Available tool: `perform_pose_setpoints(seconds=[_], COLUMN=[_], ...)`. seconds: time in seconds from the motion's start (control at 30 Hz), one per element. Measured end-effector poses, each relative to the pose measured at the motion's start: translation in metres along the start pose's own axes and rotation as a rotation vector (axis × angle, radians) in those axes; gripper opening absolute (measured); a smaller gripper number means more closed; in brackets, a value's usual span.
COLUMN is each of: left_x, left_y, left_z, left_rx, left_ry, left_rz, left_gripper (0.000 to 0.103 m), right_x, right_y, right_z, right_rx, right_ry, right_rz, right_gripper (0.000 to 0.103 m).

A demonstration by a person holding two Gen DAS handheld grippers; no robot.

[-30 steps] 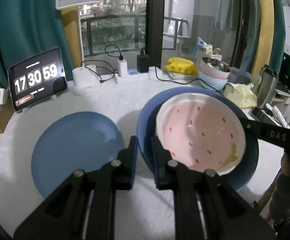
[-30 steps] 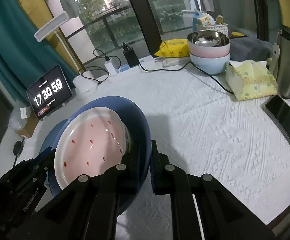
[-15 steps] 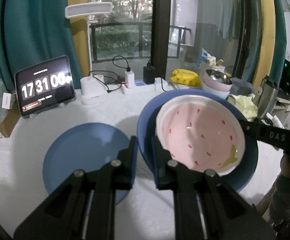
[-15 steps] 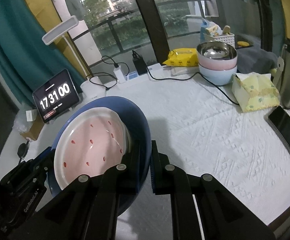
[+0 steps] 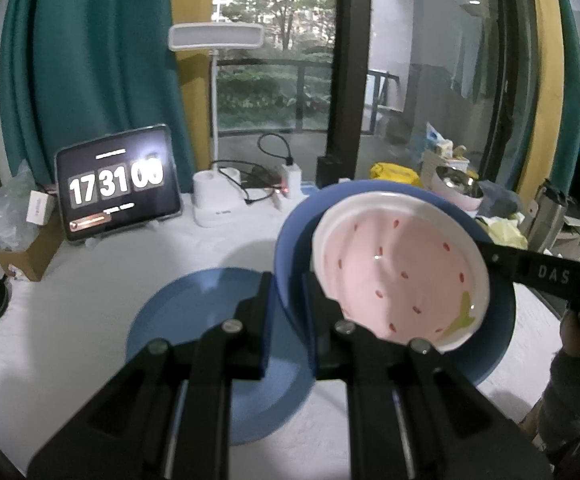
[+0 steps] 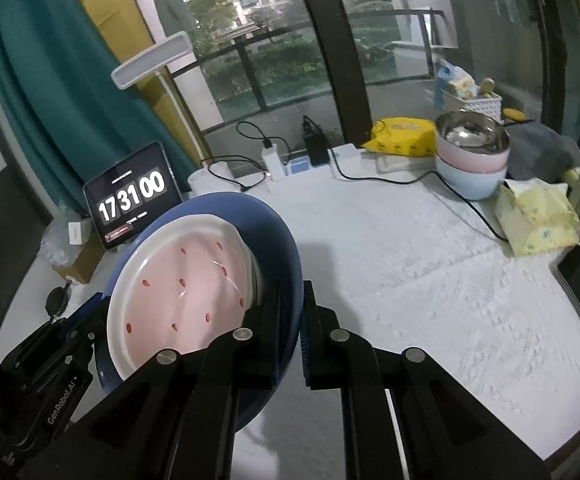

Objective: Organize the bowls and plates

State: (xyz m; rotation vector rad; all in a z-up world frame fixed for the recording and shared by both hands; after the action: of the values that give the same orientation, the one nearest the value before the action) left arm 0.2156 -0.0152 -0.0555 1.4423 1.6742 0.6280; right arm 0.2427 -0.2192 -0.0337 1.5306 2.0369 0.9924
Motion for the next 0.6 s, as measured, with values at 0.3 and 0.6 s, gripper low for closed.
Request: perform_pose_setpoints(seconds=[0.3, 0.6], left_x=[0.028, 0.056], left_y=[0.009, 0.016], left_z=[-0.004, -0.004], left_rx=[-0.018, -0.029], left_ry=[0.034, 0.068], left_rz=[-0.033, -0.066], left_gripper=[0.012, 0.012], right_x=[0.028, 0.052], right_y=[0.014, 0.026], right_z=[0.016, 0.036], right_rx=[0.001, 0.012], right_ry=[0.034, 0.067], right_rz=[-0.036, -0.066], right_gripper=[0.010, 0.010])
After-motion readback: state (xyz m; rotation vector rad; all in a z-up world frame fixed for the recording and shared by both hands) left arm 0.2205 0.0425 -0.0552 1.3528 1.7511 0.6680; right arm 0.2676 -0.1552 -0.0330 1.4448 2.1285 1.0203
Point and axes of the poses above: each gripper's, at about its wrist camera, not at the fingertips, and z roughly the way its jaws point, x to its left, y to its top, the point moved 1 cm from there along z, roughly the way its jaws point, and after that the axes turned 14 degrees about -z, right-handed, at the moved point
